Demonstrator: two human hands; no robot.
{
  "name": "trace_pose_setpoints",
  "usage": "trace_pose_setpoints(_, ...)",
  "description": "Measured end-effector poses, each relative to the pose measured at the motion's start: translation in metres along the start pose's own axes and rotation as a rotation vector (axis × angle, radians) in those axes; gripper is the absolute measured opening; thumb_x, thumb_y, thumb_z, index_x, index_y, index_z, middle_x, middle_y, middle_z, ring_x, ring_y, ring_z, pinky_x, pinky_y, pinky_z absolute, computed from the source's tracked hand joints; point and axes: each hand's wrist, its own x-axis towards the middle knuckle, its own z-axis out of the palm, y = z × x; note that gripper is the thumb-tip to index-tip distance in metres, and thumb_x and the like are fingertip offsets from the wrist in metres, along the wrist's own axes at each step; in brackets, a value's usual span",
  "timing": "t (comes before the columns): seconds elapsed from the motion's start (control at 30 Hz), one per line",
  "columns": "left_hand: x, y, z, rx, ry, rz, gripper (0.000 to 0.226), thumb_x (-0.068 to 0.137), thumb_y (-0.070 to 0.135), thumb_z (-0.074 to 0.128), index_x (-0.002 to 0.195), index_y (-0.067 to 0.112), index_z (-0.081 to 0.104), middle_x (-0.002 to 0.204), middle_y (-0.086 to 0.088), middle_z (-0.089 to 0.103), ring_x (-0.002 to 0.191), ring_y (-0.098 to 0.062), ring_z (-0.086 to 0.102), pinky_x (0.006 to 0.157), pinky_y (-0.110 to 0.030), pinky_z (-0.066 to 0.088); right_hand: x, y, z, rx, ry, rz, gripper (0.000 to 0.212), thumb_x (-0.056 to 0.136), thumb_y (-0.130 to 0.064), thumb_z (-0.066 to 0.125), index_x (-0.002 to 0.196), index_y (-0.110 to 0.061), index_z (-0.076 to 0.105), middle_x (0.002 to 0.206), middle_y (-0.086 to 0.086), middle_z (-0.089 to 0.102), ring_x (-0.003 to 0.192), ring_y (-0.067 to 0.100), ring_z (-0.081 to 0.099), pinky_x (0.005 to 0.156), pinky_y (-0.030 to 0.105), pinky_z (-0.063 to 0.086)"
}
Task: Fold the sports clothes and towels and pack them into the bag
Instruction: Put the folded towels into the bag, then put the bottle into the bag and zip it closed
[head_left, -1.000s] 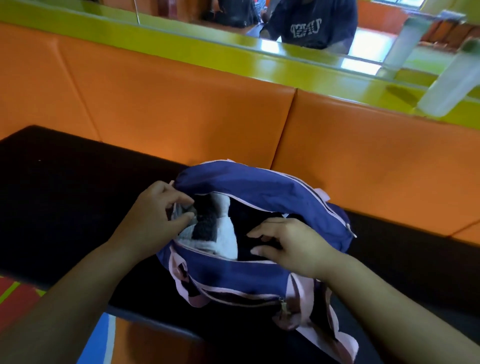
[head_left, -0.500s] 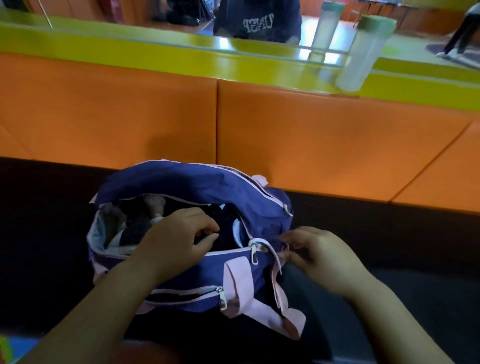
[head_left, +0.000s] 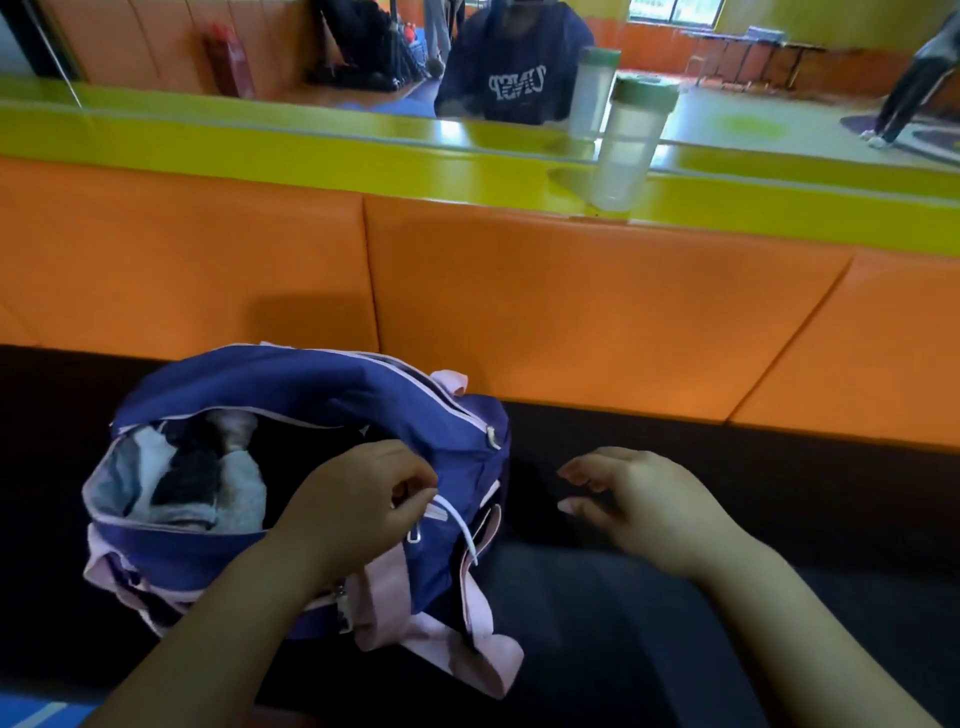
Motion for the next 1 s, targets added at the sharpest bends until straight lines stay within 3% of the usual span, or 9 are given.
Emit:
trace_pose_setpoints(0.33,0.097,0.073,0.001,0.007,0.149,0.026,0.031,0.075,0.050,0.046,0.084,0.029,0.068,0.080,0.016,0.062,0.071,-0.003,0.058,0.063,-0.032,0.052,0.022,0.097,-0.087,-0.126,0.112,-0.110,0.034,0.091,-0.051,0.052,0.119,-0.034,0.058,0.113,-0.015,0.063,0.101,0.010,0.061,0.081,0.031,0.051)
trace_pose_setpoints(0.43,0.127,0.087,-0.007,0.082,0.160,0.068,0.028,0.078,0.052,0.043,0.081,0.036,0.066,0.074,0.023,0.054,0.067,0.001,0.054,0.058,-0.026,0.047,0.037,0.118,-0.114,-0.172,0.186,-0.126,0.034,0.090,-0.052,0.053,0.119,-0.035,0.059,0.111,-0.016,0.064,0.101,0.008,0.061,0.080,0.029,0.050)
trace_pose_setpoints(0.6,0.166,0.098,-0.034,0.129,0.183,0.041,0.004,0.086,0.039,0.061,0.086,0.037,0.065,0.084,0.022,0.058,0.079,0.001,0.058,0.068,-0.026,0.050,0.072,0.136,-0.155,-0.203,0.314,-0.111,0.030,0.089,-0.051,0.057,0.114,-0.035,0.061,0.107,-0.017,0.066,0.101,0.008,0.061,0.077,0.030,0.050)
trace_pose_setpoints(0.7,0.189,0.098,-0.056,0.174,0.210,0.091,0.019,0.081,0.050,0.055,0.085,0.036,0.066,0.081,0.025,0.057,0.076,0.005,0.056,0.067,-0.022,0.050,0.104,0.135,-0.177,-0.185,0.427,-0.080,0.028,0.088,-0.052,0.056,0.108,-0.034,0.063,0.104,-0.016,0.067,0.099,0.011,0.062,0.074,0.030,0.050)
trace_pose_setpoints(0.8,0.214,0.097,-0.082,0.213,0.221,0.108,0.023,0.075,0.050,0.051,0.081,0.034,0.066,0.076,0.026,0.053,0.075,0.013,0.052,0.063,-0.006,0.039,0.142,0.127,-0.198,-0.138,0.555,-0.040,0.028,0.088,-0.051,0.057,0.106,-0.031,0.063,0.104,-0.012,0.067,0.100,0.015,0.062,0.075,0.031,0.051)
trace_pose_setpoints(0.93,0.239,0.093,-0.110,0.284,0.229,0.086,0.005,0.085,0.039,0.064,0.080,0.037,0.063,0.082,0.021,0.058,0.072,0.007,0.053,0.064,-0.015,0.042,0.190,0.117,-0.217,-0.069,0.692,-0.001,0.045,0.087,-0.049,0.059,0.123,-0.024,0.054,0.120,0.001,0.058,0.112,0.026,0.054,0.083,0.036,0.048)
trace_pose_setpoints(1.0,0.248,0.090,-0.116,0.313,0.228,0.084,0.003,0.086,0.035,0.065,0.086,0.032,0.067,0.085,0.019,0.060,0.072,0.009,0.050,0.062,-0.010,0.036,0.212,0.112,-0.223,-0.065,0.686,0.030,0.060,0.085,-0.052,0.060,0.135,-0.025,0.043,0.132,0.007,0.047,0.119,0.030,0.045,0.092,0.039,0.045)
